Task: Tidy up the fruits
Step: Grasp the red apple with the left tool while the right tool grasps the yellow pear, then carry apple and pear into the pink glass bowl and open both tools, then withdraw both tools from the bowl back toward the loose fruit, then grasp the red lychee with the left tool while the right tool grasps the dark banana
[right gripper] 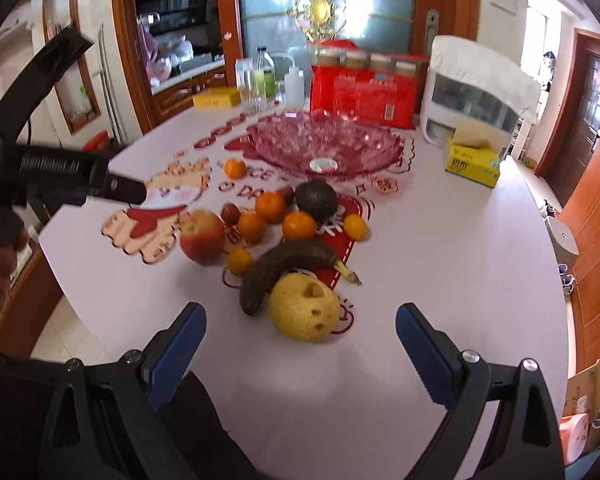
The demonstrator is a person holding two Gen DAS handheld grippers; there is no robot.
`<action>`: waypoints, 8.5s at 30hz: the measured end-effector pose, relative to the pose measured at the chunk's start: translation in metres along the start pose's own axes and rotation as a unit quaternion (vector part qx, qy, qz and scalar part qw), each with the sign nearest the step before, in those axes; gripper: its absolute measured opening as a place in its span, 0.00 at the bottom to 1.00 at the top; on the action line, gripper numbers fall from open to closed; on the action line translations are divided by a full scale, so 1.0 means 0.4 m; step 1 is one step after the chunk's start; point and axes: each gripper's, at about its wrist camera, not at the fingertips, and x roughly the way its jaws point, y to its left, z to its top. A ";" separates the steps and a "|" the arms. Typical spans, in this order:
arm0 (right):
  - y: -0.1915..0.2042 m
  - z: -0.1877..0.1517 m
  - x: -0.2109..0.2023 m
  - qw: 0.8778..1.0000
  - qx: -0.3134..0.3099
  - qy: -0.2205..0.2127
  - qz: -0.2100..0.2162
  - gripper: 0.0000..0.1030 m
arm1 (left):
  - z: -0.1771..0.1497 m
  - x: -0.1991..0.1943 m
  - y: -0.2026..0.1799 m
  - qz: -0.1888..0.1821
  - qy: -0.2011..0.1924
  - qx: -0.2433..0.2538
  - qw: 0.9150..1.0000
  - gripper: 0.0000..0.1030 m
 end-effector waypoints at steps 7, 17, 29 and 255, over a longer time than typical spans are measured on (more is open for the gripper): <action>-0.043 0.021 0.132 0.997 0.003 0.072 0.030 0.94 | 0.073 0.169 0.002 -0.012 0.086 -0.028 0.996 0.99; -0.046 0.032 0.296 0.979 -0.012 0.185 0.082 0.93 | 0.090 0.342 0.015 -0.018 0.156 -0.072 0.985 0.93; -0.040 0.015 0.378 0.961 -0.021 0.249 0.117 0.83 | 0.083 0.433 0.027 -0.012 0.166 -0.086 0.982 0.80; 0.041 0.085 0.392 0.900 0.409 0.137 -0.066 0.59 | 0.266 0.410 -0.031 -0.081 0.126 0.292 0.945 0.76</action>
